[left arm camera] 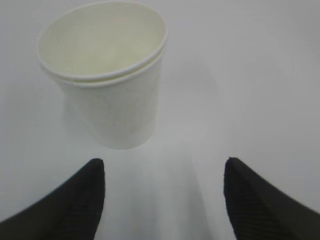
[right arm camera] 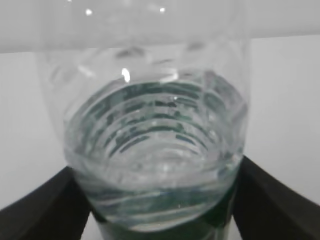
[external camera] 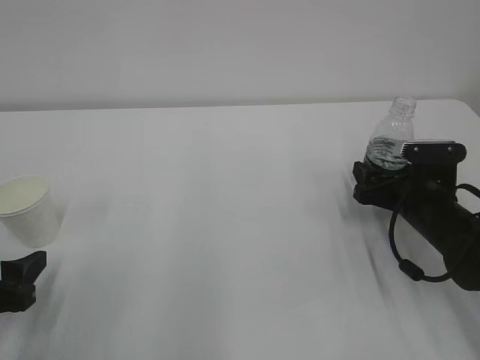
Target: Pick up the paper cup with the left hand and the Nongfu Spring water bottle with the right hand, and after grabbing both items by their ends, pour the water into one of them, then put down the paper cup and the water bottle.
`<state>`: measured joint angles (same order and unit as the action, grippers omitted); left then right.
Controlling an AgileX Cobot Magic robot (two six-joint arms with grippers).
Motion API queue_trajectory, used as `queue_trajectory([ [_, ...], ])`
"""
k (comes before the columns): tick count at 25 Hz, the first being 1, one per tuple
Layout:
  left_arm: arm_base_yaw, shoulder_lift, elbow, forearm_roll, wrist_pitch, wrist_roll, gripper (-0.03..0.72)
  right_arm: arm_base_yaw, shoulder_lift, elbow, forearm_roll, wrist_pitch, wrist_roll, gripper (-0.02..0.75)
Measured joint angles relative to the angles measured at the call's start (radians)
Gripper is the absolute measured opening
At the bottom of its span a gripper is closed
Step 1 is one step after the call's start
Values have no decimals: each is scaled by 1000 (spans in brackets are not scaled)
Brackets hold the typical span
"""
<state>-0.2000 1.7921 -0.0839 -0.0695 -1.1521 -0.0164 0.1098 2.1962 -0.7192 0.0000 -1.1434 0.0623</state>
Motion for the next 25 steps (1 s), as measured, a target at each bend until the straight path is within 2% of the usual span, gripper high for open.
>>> queue_trajectory([
  [25,0,47,0,0,-2,0,531,0,34,-59,0,0,2,594],
])
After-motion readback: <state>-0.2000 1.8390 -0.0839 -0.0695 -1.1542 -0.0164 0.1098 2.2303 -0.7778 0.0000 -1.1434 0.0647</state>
